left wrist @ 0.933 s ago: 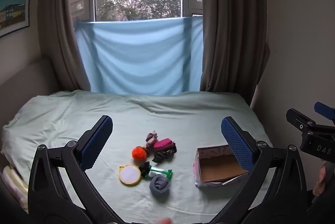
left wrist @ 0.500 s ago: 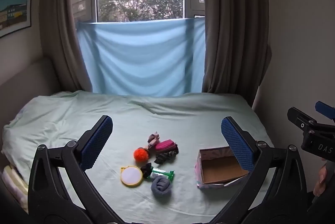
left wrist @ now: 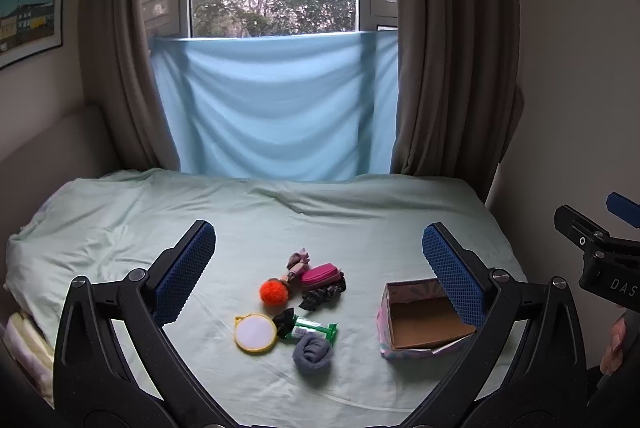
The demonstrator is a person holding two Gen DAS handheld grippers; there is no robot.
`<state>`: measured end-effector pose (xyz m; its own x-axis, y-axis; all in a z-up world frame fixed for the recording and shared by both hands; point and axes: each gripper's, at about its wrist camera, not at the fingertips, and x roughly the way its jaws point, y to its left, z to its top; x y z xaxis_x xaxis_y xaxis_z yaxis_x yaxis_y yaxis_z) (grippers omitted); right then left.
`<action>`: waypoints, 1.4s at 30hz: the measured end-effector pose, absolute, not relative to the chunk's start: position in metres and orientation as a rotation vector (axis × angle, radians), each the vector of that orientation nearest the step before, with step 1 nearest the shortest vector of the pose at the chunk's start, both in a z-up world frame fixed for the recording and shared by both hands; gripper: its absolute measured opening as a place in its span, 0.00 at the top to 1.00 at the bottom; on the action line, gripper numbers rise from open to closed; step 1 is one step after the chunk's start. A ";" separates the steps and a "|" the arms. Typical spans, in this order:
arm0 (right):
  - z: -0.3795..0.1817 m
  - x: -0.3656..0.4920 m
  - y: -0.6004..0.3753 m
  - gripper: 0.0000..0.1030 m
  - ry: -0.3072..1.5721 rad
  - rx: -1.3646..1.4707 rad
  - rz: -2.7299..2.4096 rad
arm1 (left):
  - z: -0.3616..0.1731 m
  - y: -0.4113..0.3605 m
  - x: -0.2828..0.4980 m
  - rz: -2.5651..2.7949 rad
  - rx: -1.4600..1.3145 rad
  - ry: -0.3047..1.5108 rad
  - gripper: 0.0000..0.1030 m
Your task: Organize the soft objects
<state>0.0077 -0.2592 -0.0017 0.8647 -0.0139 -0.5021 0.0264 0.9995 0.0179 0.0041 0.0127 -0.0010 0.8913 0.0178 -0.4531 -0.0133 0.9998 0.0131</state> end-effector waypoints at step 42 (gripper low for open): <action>-0.006 -0.001 -0.253 0.00 0.525 0.038 -0.027 | -0.002 0.016 0.005 0.005 0.008 0.480 0.00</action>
<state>-0.0014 -0.2527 -0.0064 0.8650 -0.0157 -0.5016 0.0353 0.9989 0.0295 0.0051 0.0163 -0.0018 0.8871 0.0068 -0.4616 -0.0028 1.0000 0.0092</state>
